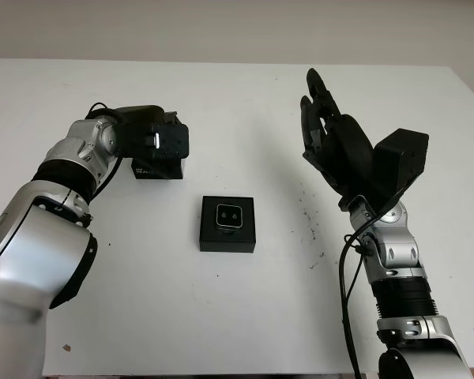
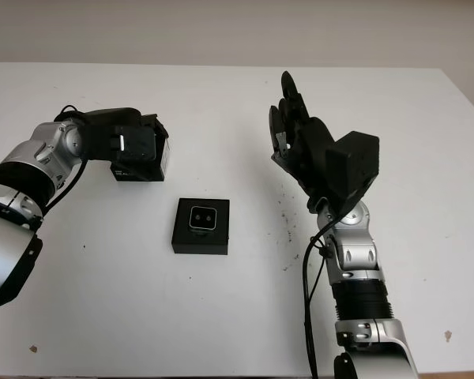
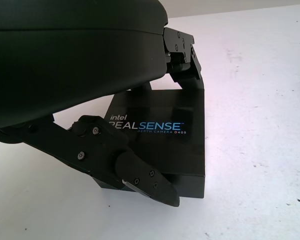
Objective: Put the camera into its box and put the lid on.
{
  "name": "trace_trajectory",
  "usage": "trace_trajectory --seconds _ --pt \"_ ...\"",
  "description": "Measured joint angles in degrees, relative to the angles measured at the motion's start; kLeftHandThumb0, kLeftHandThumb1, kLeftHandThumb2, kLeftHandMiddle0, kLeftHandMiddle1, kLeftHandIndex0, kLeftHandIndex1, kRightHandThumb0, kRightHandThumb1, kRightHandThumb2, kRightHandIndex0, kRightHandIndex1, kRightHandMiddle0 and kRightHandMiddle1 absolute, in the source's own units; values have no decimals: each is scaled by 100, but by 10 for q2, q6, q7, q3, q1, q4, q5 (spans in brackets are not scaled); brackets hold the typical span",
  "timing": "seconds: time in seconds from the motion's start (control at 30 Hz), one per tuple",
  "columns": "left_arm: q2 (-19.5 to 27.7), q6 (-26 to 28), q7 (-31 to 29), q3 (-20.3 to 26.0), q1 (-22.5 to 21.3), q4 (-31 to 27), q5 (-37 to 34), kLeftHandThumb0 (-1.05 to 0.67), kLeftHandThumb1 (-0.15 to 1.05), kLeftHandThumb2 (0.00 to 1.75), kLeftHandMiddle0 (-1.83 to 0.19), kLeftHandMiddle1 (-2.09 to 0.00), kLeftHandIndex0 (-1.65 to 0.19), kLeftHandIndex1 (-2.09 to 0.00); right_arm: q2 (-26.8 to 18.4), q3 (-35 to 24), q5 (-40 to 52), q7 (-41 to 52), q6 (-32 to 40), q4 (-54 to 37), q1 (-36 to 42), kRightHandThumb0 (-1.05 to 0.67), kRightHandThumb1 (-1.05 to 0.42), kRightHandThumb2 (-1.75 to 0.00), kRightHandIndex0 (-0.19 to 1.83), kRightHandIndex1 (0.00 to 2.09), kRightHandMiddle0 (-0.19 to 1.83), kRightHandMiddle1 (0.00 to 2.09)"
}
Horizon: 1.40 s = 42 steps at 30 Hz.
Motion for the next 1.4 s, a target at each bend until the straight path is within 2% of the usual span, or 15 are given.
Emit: trace_trajectory --seconds 0.07,0.2,0.3,0.4,0.5,0.6,0.73,0.83,0.9,0.97,1.03,1.23,1.4 --pt "4 -5 8 -3 3 -4 6 -38 96 6 -12 -152 -11 -148 0 0 0 -1 0 -1 1 -59 -105 -72 -16 5 -16 5" --pt "19 -17 14 -2 18 -34 6 -30 102 7 -11 -159 -14 -156 1 0 0 -2 1 -7 5 -59 -105 -71 -16 5 -15 6" --pt "33 -24 4 5 44 -91 -4 -25 104 6 -15 -163 -15 -156 3 1 0 -5 2 -12 9 -58 -105 -71 -15 6 -15 6" --pt "48 -6 -29 18 77 -168 -16 -23 104 5 -16 -170 -18 -159 4 3 0 -5 2 -13 12 -58 -105 -72 -15 6 -14 6" --pt "65 50 -87 39 116 -284 -31 -24 102 5 -10 -196 -16 -174 5 8 -2 -6 2 -13 14 -57 -105 -73 -14 6 -14 6" --pt "77 120 -144 63 154 -410 -47 -25 100 5 -11 -206 -13 -187 10 13 -6 -9 -2 -14 18 -58 -105 -73 -13 7 -13 6" --pt "90 200 -202 99 189 -546 -67 -27 100 5 -12 -182 -13 -176 18 19 -9 -12 -18 -16 28 -59 -105 -74 -14 6 -15 6" --pt "93 255 -237 109 197 -613 -69 -27 100 5 -13 -183 -13 -177 27 22 -10 -13 -23 -16 36 -60 -105 -73 -15 5 -15 5" --pt "97 277 -254 111 199 -644 -69 -26 100 5 -14 -194 -14 -184 33 24 -10 -15 -26 -16 41 -60 -105 -71 -15 5 -15 5" --pt "99 294 -269 111 203 -667 -68 -27 99 5 -26 -206 -17 -196 41 28 -9 -15 -29 -16 47 -64 -105 -69 -15 5 -15 5" --pt "99 313 -284 111 208 -686 -66 -28 99 5 -29 -209 -18 -200 49 33 -9 -13 -34 -16 57 -66 -105 -66 -15 6 -14 6" --pt "101 387 -339 111 211 -734 -66 -29 99 6 -36 -190 -24 -184 57 44 -19 -12 -45 -16 75 -64 -105 -67 -11 7 -11 7" --pt "101 462 -395 108 184 -745 -67 -30 100 6 -41 -190 -26 -179 59 48 -24 -12 -60 -13 79 -66 -105 -67 -11 7 -11 7"
